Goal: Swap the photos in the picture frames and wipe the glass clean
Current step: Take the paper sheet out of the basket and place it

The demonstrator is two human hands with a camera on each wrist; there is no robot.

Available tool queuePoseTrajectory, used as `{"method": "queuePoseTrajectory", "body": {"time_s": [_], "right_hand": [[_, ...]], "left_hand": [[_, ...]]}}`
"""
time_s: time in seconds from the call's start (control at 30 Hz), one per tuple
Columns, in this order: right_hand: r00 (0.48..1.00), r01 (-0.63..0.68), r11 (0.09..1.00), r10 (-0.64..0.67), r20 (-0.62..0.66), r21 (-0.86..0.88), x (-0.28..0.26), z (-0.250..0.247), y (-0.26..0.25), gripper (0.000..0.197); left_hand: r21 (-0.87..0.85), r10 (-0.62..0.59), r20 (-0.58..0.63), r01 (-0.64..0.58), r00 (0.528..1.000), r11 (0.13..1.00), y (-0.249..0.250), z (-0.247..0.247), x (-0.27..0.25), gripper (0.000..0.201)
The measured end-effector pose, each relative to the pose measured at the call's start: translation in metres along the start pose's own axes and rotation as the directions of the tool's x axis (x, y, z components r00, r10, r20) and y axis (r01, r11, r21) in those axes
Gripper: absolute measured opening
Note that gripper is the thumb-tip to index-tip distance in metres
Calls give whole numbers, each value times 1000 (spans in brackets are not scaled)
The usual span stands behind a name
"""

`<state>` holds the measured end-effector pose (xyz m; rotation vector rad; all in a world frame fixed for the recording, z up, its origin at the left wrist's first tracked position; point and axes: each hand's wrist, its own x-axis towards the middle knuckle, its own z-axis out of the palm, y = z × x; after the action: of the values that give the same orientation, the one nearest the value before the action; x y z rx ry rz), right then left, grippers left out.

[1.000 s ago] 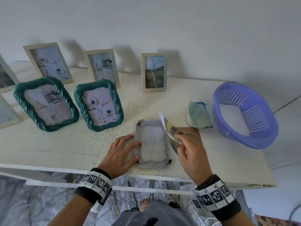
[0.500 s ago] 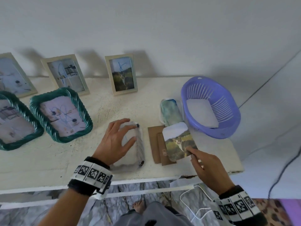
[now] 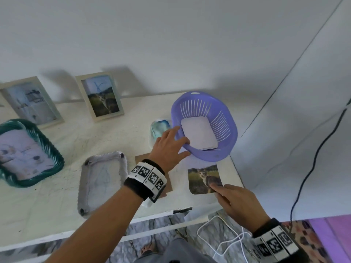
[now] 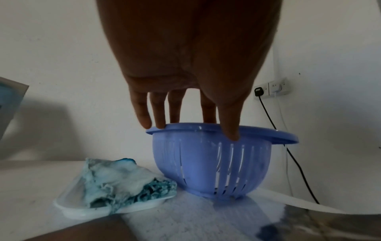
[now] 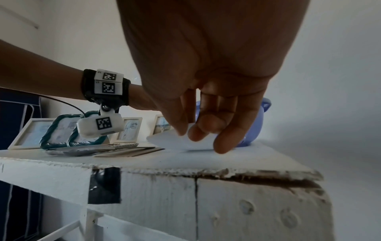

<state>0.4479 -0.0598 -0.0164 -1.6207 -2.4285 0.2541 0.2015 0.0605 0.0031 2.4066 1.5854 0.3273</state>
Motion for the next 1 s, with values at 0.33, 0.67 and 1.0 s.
{"method": "queuePoseTrajectory", "body": {"time_s": [0.33, 0.67, 1.0], "right_hand": [[970, -24, 994, 48, 238, -103, 57, -10, 23, 30], [963, -67, 994, 43, 265, 83, 44, -19, 38, 32], [991, 88, 992, -96, 98, 86, 139, -137, 25, 27]], "left_hand": [[-107, 29, -56, -34, 998, 994, -7, -10, 6, 48], [-57, 59, -97, -65, 994, 996, -4, 14, -15, 49], [-107, 58, -144, -74, 988, 991, -7, 21, -15, 51]]}}
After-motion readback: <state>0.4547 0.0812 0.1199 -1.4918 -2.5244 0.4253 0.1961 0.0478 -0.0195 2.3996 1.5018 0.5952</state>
